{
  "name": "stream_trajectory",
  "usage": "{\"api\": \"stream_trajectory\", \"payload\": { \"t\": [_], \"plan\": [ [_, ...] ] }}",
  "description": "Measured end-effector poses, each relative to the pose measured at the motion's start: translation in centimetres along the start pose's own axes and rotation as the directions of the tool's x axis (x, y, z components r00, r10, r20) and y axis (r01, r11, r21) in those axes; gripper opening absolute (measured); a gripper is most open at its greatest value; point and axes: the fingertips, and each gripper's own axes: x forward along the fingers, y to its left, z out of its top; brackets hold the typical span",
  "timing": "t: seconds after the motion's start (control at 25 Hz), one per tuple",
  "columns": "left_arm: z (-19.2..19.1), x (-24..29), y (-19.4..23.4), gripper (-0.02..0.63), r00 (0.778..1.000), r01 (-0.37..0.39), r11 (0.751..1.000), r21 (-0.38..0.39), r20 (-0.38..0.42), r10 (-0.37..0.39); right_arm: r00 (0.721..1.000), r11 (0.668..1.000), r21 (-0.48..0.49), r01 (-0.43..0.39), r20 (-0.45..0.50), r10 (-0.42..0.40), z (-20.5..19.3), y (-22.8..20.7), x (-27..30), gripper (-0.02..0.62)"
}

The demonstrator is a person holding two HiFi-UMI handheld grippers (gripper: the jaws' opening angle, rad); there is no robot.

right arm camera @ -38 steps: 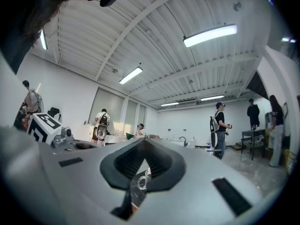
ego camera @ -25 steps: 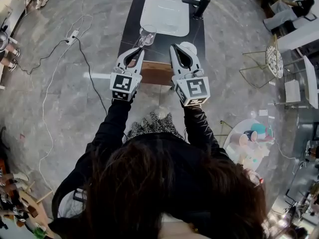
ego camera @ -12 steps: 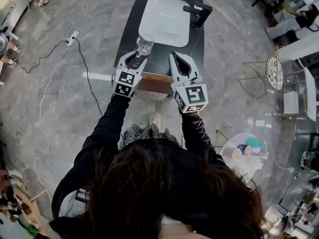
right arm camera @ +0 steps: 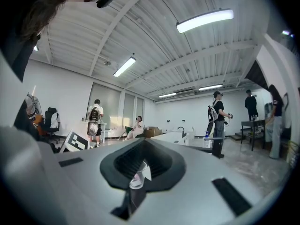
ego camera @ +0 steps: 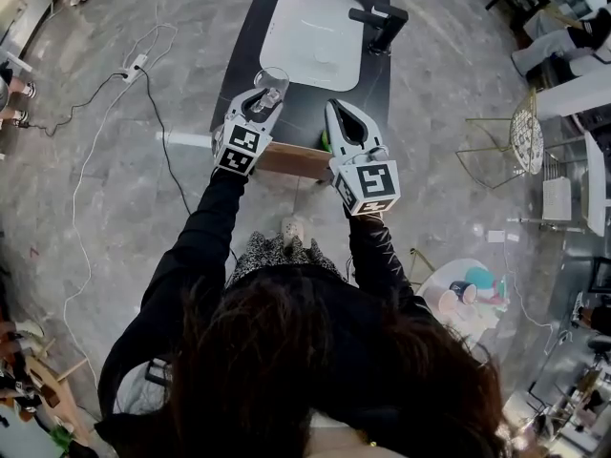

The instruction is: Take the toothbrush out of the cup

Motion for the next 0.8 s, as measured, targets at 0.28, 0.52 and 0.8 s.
{"api": "stream_trajectory", "payload": {
  "t": [0.28, 0.52, 0.8],
  "plan": [
    [0.7, 0.6, 0.2, 0.058, 1.0, 0.004, 1.0, 0.01, 0.03, -0.004, 1.0, 1.0, 0.006, -0.01, -0.004, 0.01, -0.4, -0.4, 0.9, 0.005],
    [1.0, 0.7, 0.7, 0.053, 0.999, 0.006, 1.0, 0.016, 0.043, -0.006, 1.0, 1.0, 0.008, -0.025, -0.012, 0.025, -0.6, 0.0, 1.5, 0.005],
    [2.2, 0.0, 1.8, 0.031, 0.998, -0.013, 1.0, 0.022, 0.057, 0.012, 0.999, 0.999, 0.011, -0.038, -0.019, 0.039, -1.0, 0.4, 1.8, 0.005]
  ]
}}
